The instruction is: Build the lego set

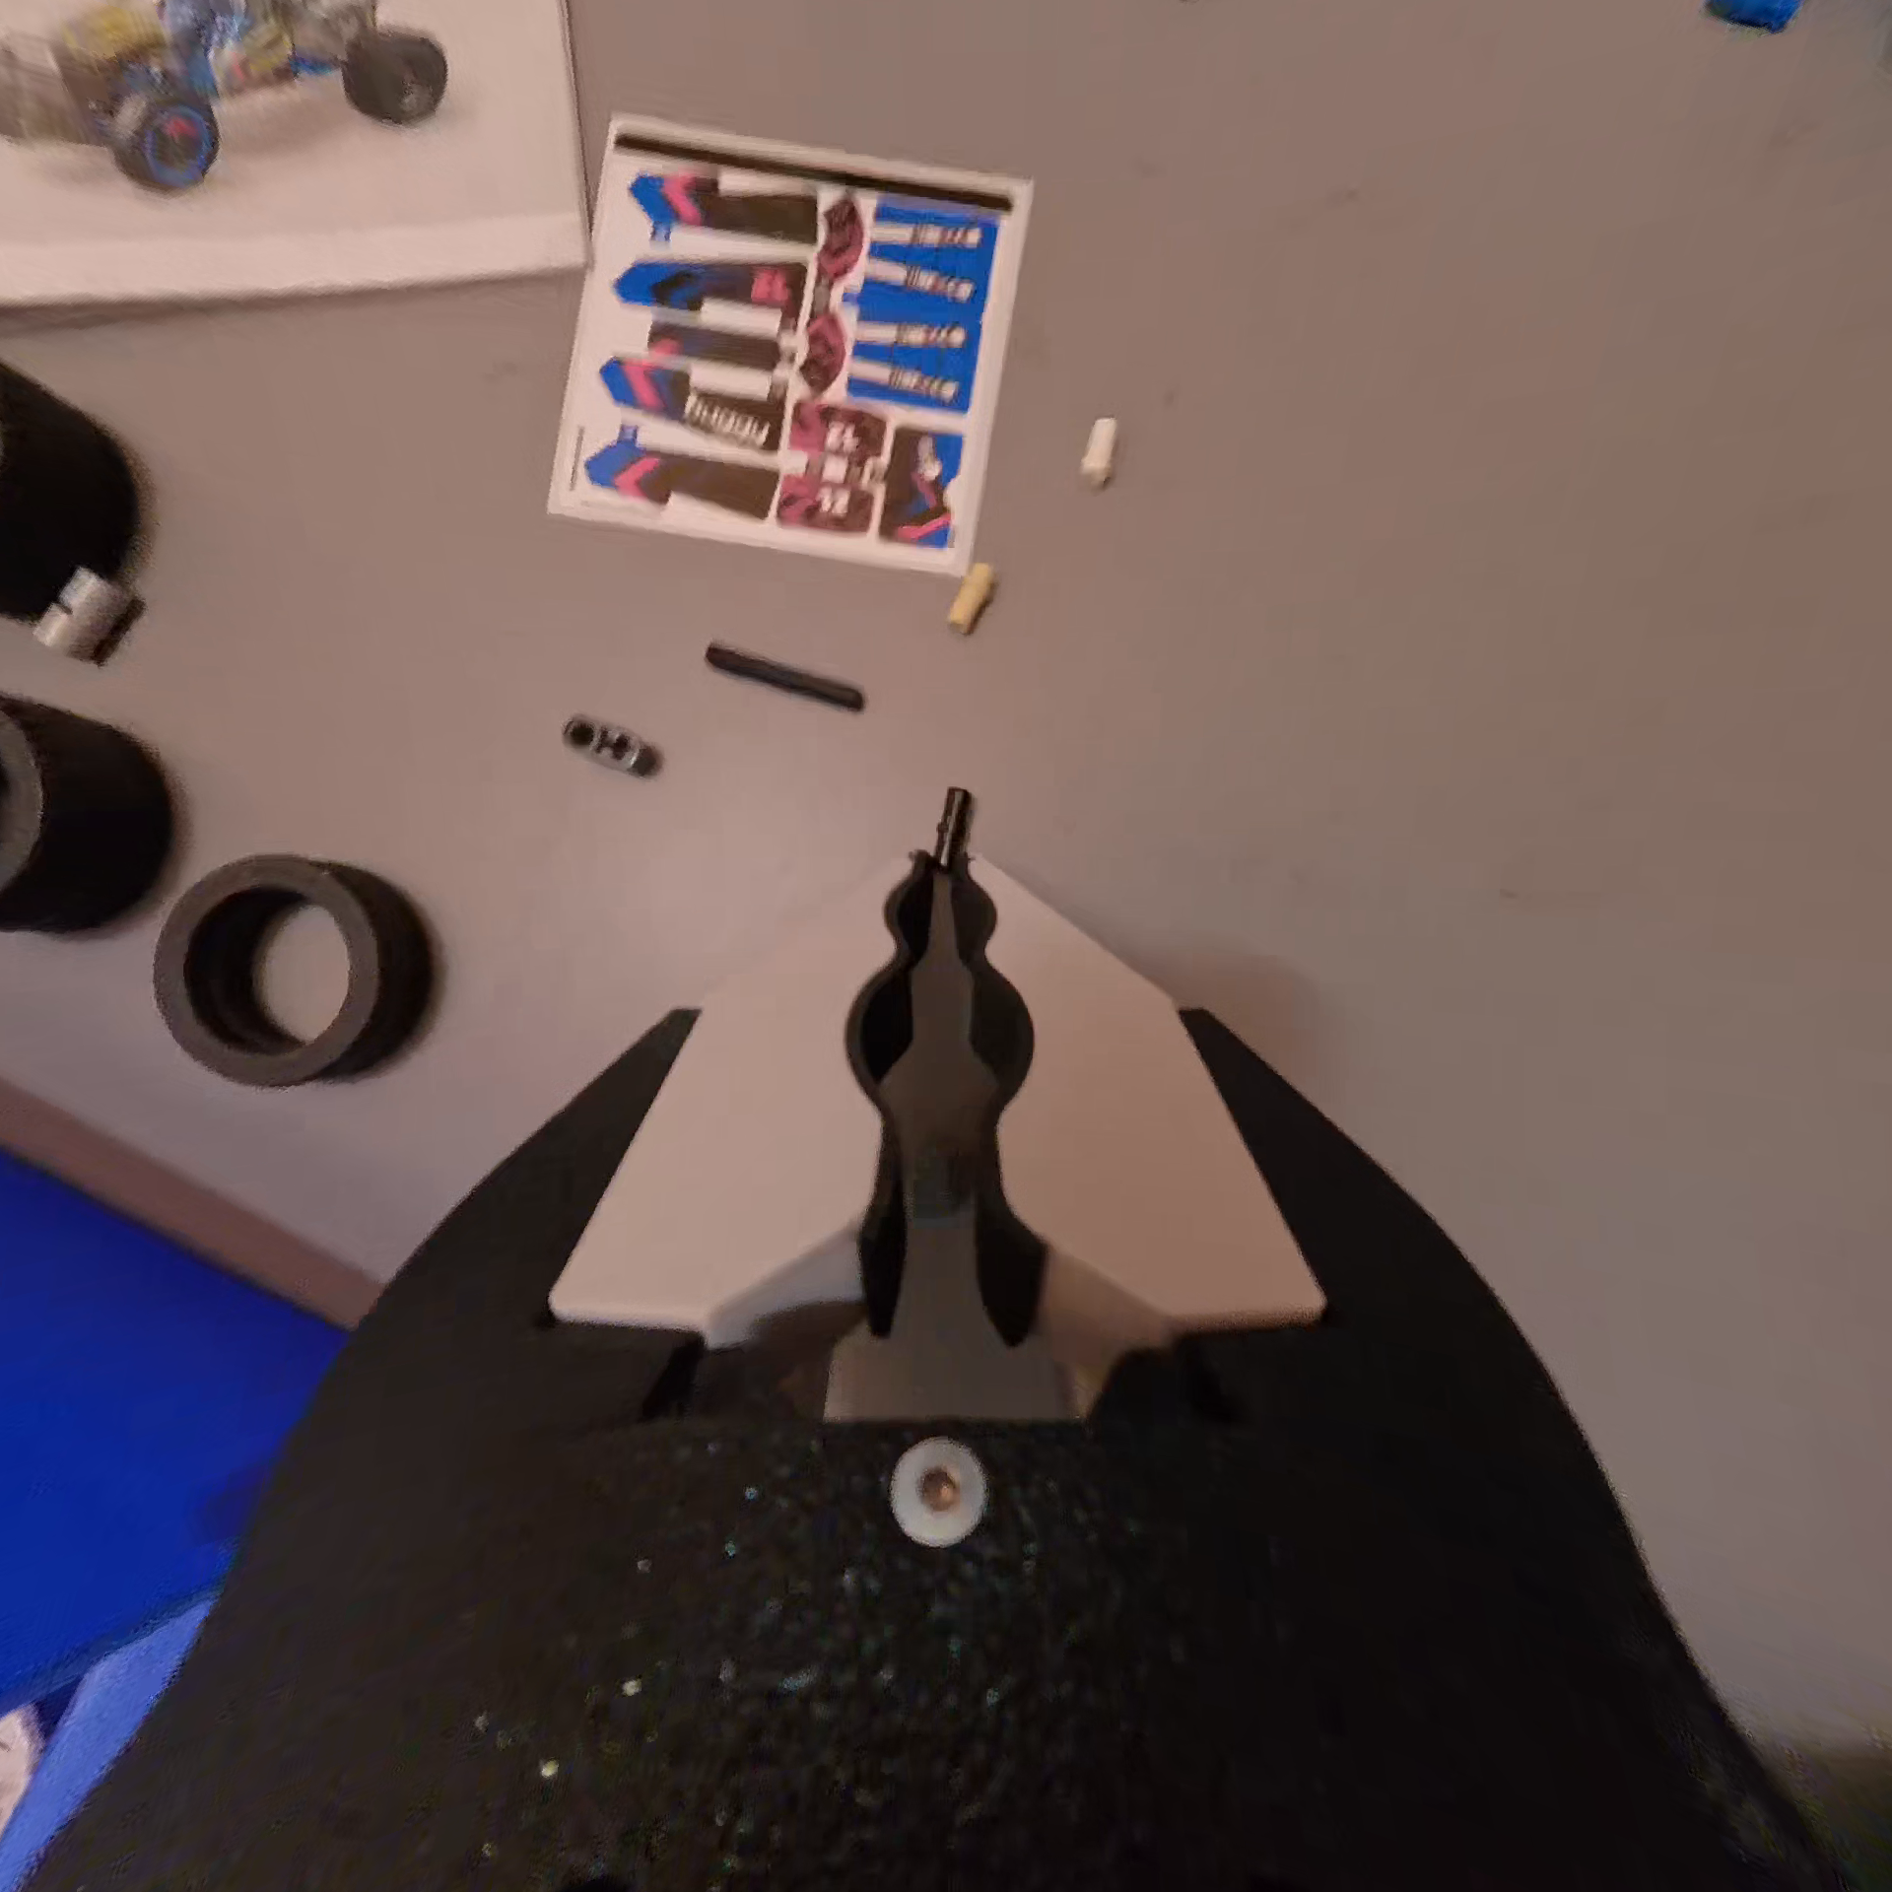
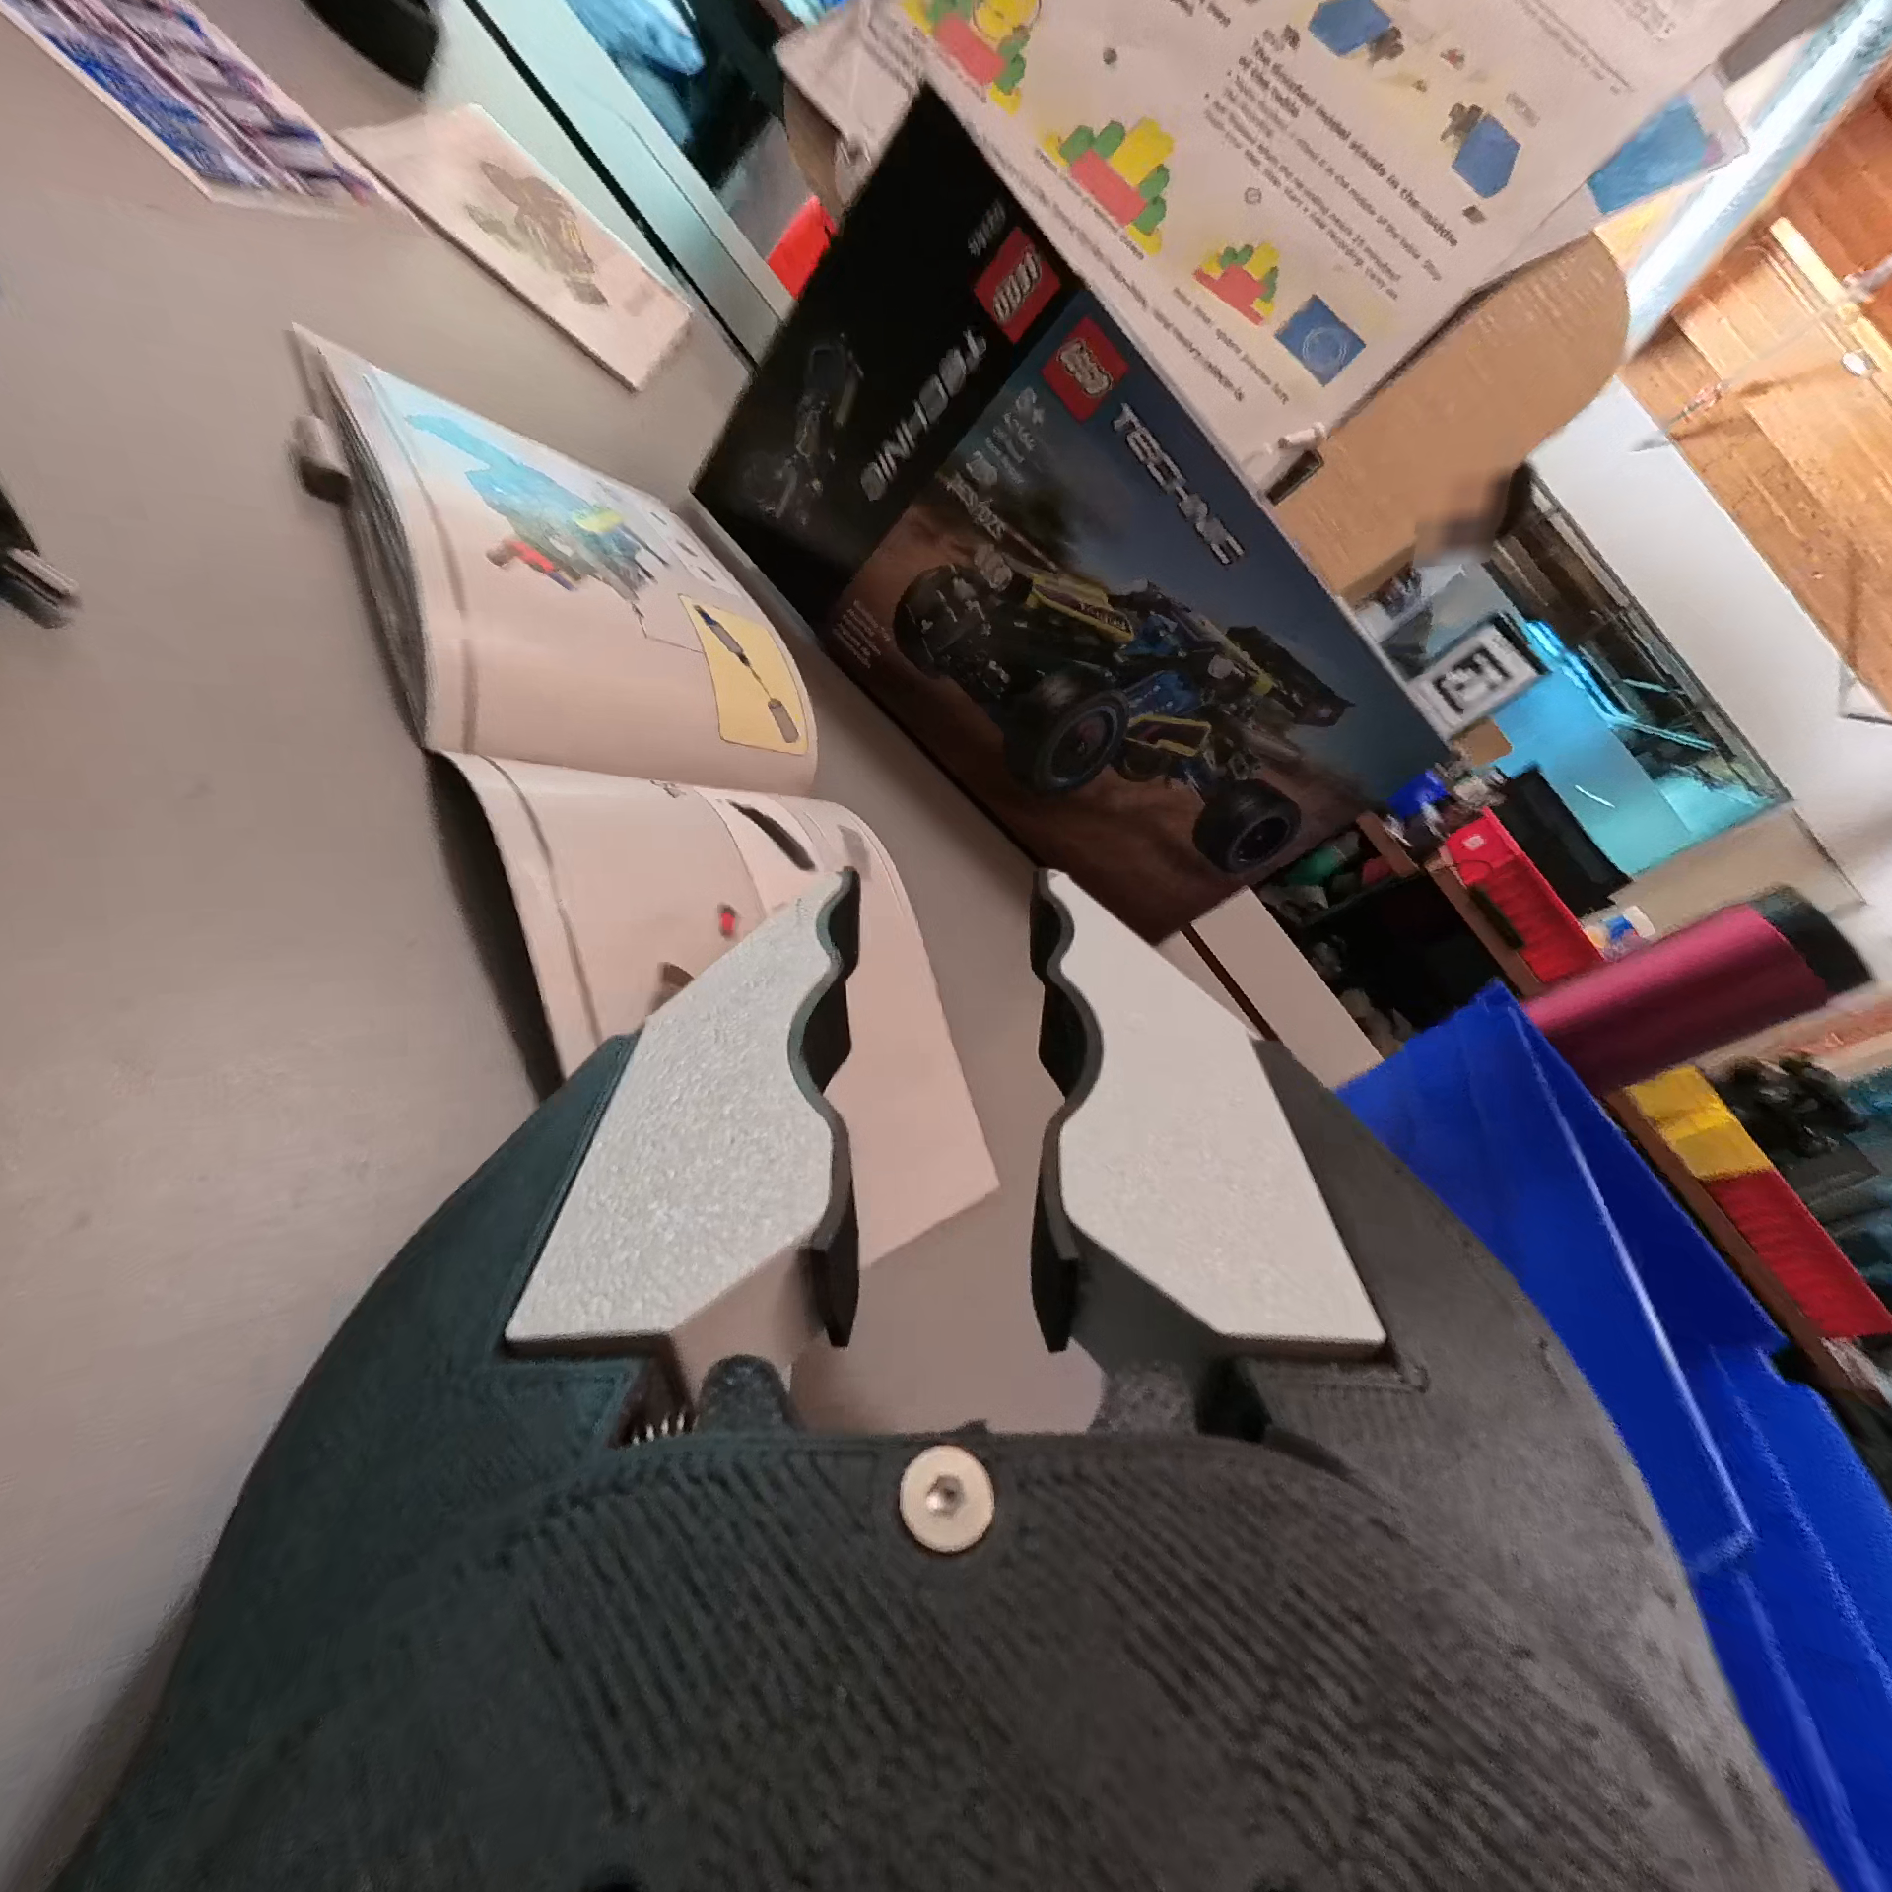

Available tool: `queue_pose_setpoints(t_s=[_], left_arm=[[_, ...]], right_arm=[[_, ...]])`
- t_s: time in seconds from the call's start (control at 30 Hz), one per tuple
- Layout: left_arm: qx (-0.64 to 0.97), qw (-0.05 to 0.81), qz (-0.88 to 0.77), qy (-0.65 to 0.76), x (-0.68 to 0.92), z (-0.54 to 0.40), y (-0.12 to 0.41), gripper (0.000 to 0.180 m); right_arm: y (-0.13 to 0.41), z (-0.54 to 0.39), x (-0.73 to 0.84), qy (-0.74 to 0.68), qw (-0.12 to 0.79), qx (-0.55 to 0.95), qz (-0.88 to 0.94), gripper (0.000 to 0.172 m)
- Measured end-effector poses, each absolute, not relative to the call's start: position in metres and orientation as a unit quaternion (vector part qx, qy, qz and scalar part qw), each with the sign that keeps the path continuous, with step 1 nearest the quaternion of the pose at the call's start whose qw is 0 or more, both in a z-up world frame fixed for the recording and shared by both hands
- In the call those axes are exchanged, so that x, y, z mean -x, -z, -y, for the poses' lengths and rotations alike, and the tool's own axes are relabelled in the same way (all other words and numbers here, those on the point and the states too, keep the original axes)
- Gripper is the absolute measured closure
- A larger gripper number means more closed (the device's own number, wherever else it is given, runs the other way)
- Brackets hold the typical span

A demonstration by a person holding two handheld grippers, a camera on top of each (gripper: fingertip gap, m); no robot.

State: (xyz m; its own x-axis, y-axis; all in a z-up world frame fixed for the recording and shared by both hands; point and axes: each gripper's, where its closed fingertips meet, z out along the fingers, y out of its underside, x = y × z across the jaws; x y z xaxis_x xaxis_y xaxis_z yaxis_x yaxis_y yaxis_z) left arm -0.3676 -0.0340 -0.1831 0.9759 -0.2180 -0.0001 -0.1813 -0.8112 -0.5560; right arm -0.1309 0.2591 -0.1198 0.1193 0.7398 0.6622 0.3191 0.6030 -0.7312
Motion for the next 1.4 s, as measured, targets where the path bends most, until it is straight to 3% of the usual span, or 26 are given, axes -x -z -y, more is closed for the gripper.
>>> queue_pose_setpoints(t_s=[0.17, 0.4, 0.6, 0.73, 0.8, 0.97, 1.4], left_arm=[[0.919, 0.355, -0.143, 0.093, 0.274, -0.013, 0.168, 0.18], [0.894, 0.36, -0.249, 0.1, 0.187, -0.053, 0.185, 0.179], [0.889, 0.361, -0.26, 0.105, 0.184, -0.058, 0.186, 0.176], [0.888, 0.358, -0.267, 0.107, 0.184, -0.056, 0.186, 0.172], [0.886, 0.358, -0.273, 0.113, 0.181, -0.054, 0.185, 0.167], [0.876, 0.377, -0.273, 0.128, 0.184, -0.052, 0.175, 0.161], [0.871, 0.374, -0.303, 0.099, 0.216, -0.097, 0.162, 0.162]], right_arm=[[0.105, -0.226, 0.136, -0.267, 0.588, 0.385, 0.659, 0.14], [0.111, -0.148, 0.112, -0.382, 0.366, 0.445, 0.723, 0.111], [0.124, -0.093, 0.116, -0.346, 0.343, 0.515, 0.705, 0.094], [0.145, -0.087, 0.127, -0.314, 0.362, 0.551, 0.683, 0.103], [0.153, -0.091, 0.129, -0.289, 0.379, 0.545, 0.69, 0.118], [0.155, -0.107, 0.128, -0.258, 0.407, 0.517, 0.707, 0.129], [0.151, -0.143, 0.113, -0.203, 0.441, 0.519, 0.704, 0.13]])
